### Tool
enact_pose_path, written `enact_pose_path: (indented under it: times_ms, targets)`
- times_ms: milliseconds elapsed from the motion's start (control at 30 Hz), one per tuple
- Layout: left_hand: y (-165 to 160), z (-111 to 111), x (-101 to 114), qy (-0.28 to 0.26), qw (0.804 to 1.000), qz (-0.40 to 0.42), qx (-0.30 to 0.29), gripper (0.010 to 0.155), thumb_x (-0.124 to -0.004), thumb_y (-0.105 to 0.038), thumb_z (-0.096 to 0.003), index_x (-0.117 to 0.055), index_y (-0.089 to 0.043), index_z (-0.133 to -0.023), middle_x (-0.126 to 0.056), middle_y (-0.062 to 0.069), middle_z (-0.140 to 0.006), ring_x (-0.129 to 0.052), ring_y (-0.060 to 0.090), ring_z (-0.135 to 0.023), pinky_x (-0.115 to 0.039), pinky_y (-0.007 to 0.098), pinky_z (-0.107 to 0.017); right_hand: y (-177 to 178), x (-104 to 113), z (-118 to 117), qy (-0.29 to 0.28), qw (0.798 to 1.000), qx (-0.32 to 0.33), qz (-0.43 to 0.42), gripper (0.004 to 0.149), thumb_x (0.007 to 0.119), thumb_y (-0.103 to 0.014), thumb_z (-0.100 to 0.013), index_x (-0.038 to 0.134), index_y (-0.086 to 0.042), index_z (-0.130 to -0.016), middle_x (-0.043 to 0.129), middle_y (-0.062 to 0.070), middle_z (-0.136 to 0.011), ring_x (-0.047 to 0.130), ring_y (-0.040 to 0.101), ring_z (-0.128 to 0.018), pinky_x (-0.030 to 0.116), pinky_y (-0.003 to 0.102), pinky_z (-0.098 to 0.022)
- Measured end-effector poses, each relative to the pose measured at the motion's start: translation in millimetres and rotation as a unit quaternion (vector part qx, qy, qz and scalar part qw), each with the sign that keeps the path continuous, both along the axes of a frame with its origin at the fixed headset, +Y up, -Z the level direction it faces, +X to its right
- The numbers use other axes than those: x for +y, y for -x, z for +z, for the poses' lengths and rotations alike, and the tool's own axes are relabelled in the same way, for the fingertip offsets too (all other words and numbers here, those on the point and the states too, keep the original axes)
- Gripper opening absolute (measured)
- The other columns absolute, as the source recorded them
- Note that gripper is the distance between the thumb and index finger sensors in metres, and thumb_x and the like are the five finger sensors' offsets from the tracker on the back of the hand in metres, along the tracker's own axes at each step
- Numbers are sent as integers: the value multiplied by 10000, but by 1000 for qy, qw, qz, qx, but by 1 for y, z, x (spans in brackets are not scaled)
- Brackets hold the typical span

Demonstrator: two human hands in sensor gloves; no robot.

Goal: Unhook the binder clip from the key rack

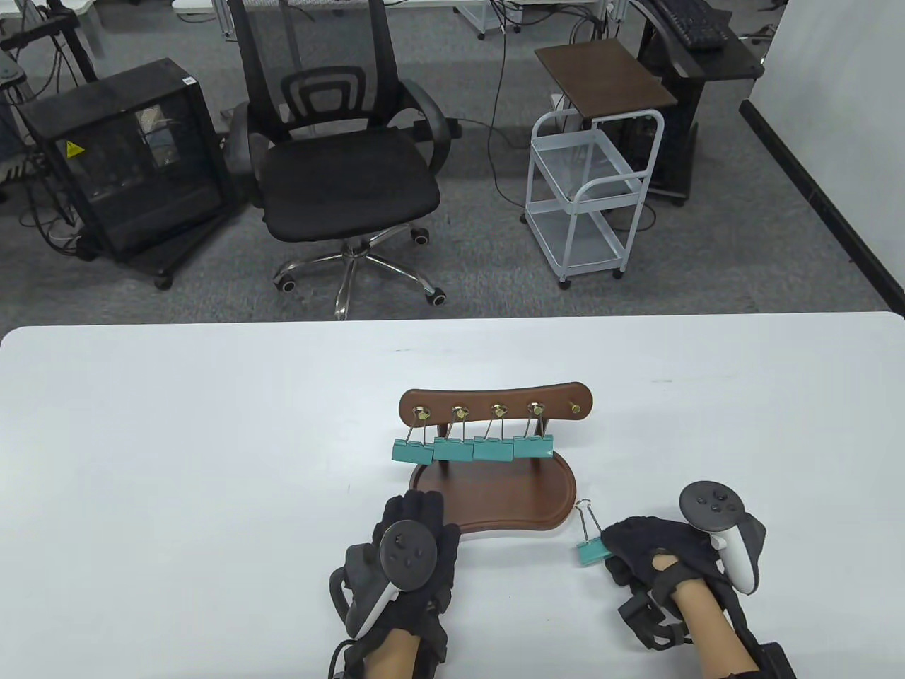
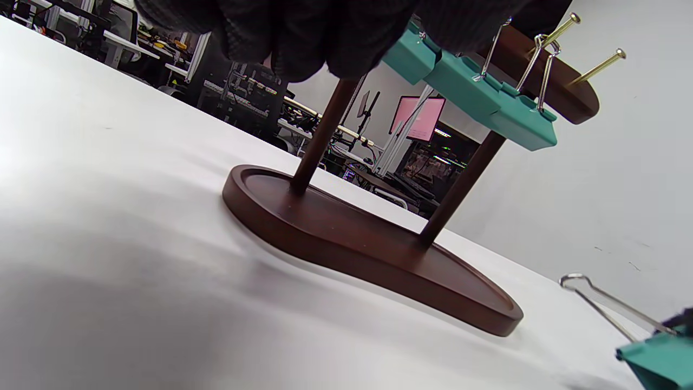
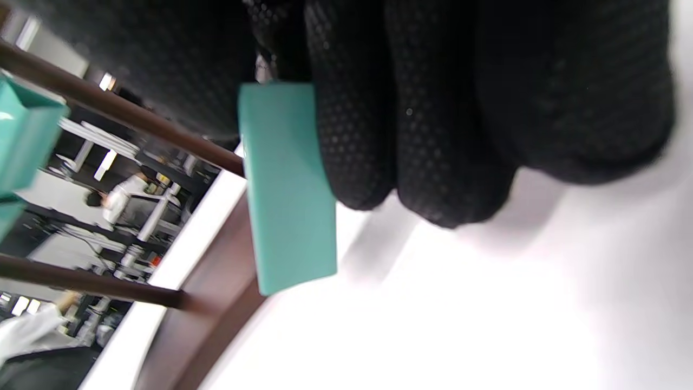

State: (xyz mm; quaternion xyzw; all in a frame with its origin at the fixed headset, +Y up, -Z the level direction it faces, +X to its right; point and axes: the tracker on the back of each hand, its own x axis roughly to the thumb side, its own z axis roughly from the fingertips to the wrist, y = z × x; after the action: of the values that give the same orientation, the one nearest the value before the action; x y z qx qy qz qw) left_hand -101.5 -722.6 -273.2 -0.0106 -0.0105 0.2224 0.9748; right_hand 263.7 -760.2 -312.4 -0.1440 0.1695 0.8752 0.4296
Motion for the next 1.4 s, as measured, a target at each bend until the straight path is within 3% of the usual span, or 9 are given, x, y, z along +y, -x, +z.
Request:
enact_pose_path:
  times_ms: [267, 533, 967, 1400]
  targets:
    - [1, 0, 0, 0, 1000, 0, 0, 623, -600, -528, -543, -598, -265, -1108, -580, 52, -1182, -506, 329, -1106, -516, 524, -753, 8, -2, -1, 29, 997, 14, 71, 478, 859, -456, -361, 875, -113, -694, 1061, 178, -447, 1065, 342, -313, 929, 399, -181]
    - [1, 0, 0, 1, 1000, -3, 2, 623, -602, -528, -542, -604, -266, -1107, -583, 52, -1183, -510, 330, -1106, -519, 527, -752, 19, 1, -3, 10, 991, 20, 129, 475, 852, -451, -355, 880, -114, -688, 1053, 187, -436, 1045, 358, -310, 907, 423, -186]
    - [2, 0, 1, 4, 1000, -7, 5, 624, -605, -529, -542, -606, -266, -1107, -586, 53, -1182, -513, 331, -1105, -520, 529, -752, 34, 10, -4, -42, 954, 59, 291, 448, 863, -453, -345, 894, -126, -649, 1054, 178, -413, 1049, 354, -291, 907, 425, -172]
    - [2, 0, 1, 3, 1000, -6, 5, 624, -604, -529, -542, -606, -266, -1108, -585, 53, -1183, -512, 333, -1105, -520, 531, -751, 33, 14, -2, -65, 948, 48, 307, 407, 858, -433, -350, 911, -138, -626, 1042, 171, -439, 1038, 360, -321, 901, 433, -195]
